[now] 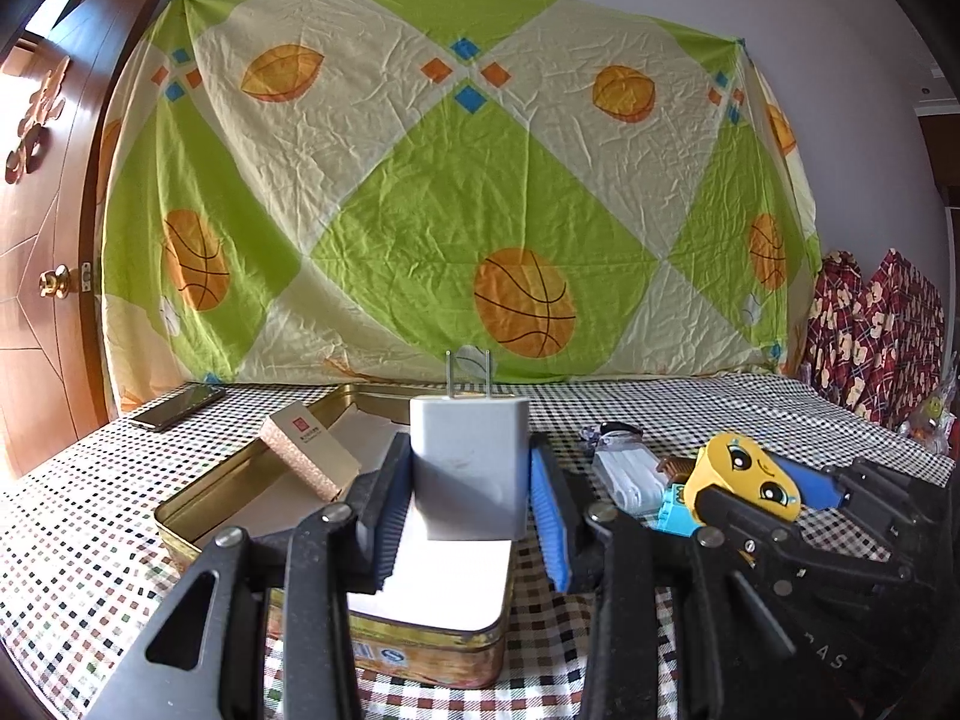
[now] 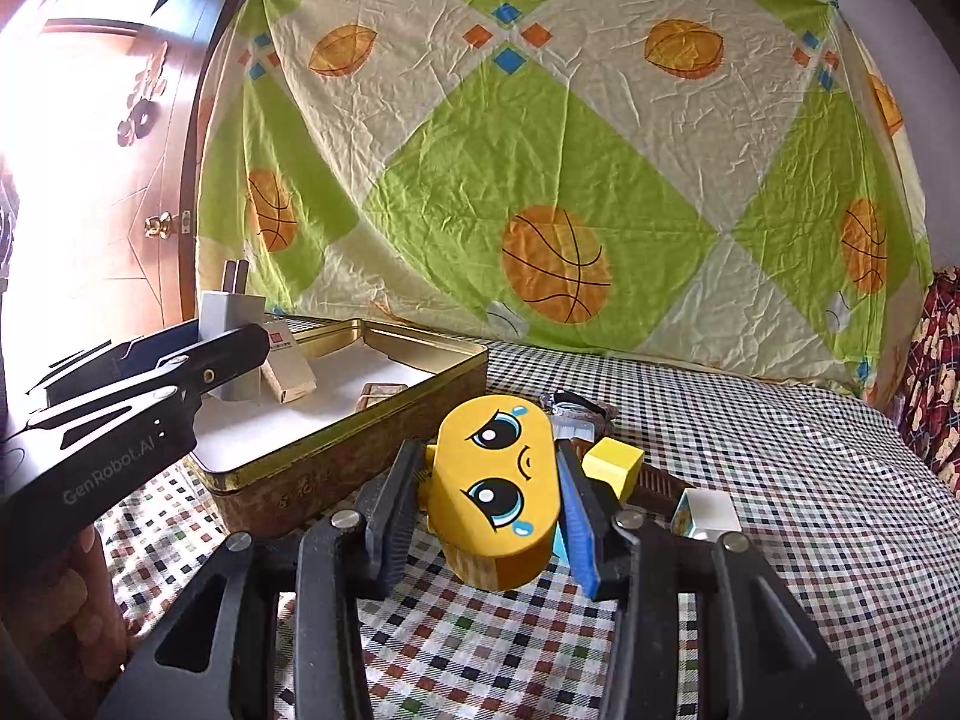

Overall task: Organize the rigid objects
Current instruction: 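Carry the white plug with the left tool while the right tool carries the face block toward the tin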

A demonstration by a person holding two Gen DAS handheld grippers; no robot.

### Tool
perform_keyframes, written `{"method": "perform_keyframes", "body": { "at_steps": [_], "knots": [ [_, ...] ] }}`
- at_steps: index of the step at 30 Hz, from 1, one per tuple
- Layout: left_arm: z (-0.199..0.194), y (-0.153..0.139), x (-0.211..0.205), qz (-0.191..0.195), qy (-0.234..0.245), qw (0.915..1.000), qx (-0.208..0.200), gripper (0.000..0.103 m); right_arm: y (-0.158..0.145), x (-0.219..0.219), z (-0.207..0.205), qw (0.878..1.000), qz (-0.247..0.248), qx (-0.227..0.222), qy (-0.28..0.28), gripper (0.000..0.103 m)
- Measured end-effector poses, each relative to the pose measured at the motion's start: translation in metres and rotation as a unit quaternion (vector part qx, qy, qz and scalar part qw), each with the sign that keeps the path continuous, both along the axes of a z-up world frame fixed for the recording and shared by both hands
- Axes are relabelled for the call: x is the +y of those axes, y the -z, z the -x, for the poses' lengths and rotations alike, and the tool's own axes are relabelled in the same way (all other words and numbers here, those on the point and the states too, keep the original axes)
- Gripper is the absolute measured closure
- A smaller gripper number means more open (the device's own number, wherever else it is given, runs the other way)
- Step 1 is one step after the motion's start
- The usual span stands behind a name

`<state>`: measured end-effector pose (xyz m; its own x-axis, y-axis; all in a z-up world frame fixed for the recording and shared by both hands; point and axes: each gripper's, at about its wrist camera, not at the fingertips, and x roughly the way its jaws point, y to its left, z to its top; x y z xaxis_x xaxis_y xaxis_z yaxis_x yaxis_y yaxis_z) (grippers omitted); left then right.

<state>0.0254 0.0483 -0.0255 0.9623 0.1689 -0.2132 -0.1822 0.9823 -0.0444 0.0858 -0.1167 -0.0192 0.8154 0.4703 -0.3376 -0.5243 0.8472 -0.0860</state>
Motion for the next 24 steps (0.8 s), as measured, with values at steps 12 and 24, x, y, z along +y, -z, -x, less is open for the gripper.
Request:
{"method": "perform_keyframes", "body": {
  "at_steps": [12, 24],
  "knots": [
    [0.002, 0.001, 0.015, 0.007, -0.016, 0.9998, 0.005, 0.066, -0.001, 0.017, 0.004, 1.000, 0.005, 0.001, -0.022, 0.058],
    [0.005, 0.002, 0.029, 0.012, -0.031, 0.9994, 0.010, 0.066, 0.000, 0.036, 0.010, 0.999, 0.014, 0.003, -0.047, 0.058]
  ]
}}
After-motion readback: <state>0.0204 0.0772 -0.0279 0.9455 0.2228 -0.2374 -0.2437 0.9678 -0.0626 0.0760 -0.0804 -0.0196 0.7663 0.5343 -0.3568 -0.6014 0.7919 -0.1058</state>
